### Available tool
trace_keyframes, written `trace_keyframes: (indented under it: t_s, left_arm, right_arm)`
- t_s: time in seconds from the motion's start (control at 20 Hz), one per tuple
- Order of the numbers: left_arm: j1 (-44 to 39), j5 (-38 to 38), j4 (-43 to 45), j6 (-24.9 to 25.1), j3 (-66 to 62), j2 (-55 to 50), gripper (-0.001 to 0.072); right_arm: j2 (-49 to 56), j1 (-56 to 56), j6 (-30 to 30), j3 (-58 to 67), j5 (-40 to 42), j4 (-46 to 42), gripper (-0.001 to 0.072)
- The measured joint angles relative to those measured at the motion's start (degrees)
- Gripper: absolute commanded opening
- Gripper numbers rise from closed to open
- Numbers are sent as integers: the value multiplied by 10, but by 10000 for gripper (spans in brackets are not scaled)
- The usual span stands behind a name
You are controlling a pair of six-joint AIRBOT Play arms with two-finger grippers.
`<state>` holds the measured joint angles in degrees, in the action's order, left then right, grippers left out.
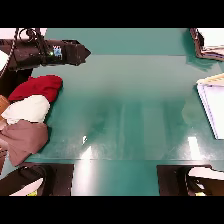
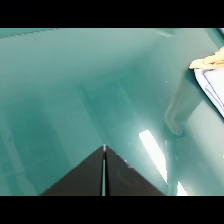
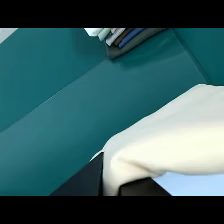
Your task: Fold the shirts.
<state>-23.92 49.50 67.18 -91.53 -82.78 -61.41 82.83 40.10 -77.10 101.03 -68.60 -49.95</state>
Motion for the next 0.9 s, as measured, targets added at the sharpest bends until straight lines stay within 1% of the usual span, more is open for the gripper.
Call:
trace_keyframes:
  t_s: [0.15,0.25,0.5,0.55,0.6,0.65,0.7,0.8,0.9]
  left_arm:
    - [0,10,0,0,0,0,24]
    - [0,15,0,1,0,0,24]
    - [0,24,0,8,0,0,25]
    - [0,26,0,10,0,0,24]
    - [0,28,0,13,0,0,25]
    - [0,28,0,15,0,0,24]
    - [0,28,0,16,0,0,25]
    - [0,30,0,18,0,0,24]
    - [0,31,0,19,0,0,25]
  right_arm:
    - [-19,1,-9,1,-33,-43,15]
    - [-38,1,-20,-22,-52,-80,15]
    - [-105,16,-36,-141,-76,-192,19]
    - [-120,26,-37,-167,-79,-211,115]
    - [-132,40,-38,-190,-83,-225,373]
    - [-145,56,-38,-214,-88,-240,585]
    - [-156,72,-39,-234,-90,-248,607]
    - [-176,107,-44,-267,-93,-259,607]
    - [-192,127,-48,-283,-96,-248,606]
